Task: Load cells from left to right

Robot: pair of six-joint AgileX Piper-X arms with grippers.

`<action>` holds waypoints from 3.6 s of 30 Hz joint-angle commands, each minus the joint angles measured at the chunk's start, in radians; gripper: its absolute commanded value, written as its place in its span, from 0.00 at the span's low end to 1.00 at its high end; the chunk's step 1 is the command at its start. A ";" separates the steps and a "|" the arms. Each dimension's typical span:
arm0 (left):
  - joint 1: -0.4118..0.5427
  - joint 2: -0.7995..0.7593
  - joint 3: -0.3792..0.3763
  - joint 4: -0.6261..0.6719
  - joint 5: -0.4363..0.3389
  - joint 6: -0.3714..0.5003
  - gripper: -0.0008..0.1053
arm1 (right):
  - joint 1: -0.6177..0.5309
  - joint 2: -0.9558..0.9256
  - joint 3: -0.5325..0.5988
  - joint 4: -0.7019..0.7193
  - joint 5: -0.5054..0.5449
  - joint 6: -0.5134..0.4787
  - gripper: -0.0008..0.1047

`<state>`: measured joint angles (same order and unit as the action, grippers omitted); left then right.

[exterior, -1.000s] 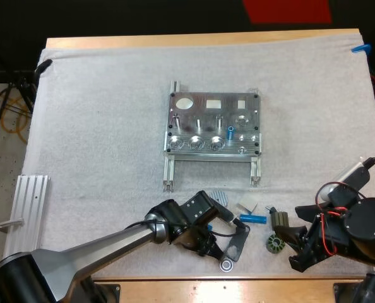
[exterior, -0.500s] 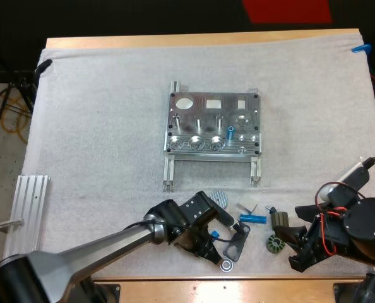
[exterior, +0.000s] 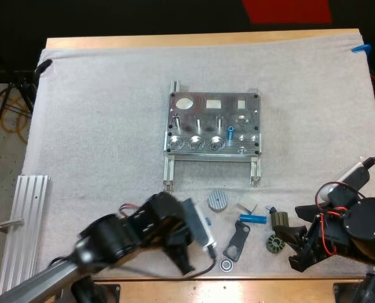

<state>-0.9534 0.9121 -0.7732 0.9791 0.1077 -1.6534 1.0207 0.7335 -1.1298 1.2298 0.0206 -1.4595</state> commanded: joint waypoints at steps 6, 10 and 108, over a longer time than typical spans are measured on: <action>-0.006 -0.198 -0.003 0.044 0.102 0.103 0.01 | 0.001 0.030 -0.001 -0.011 -0.001 -0.026 0.53; -0.006 -0.255 -0.003 0.047 0.137 0.106 0.01 | 0.001 0.083 0.000 -0.043 -0.085 -0.039 0.53; 0.500 -0.276 -0.098 0.033 0.219 0.087 0.57 | -0.331 0.833 -0.399 -0.135 -0.027 -0.348 0.01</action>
<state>-0.4540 0.6374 -0.8646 1.0083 0.3245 -1.5700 0.7006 1.5553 -1.5059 1.0813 -0.0339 -1.7885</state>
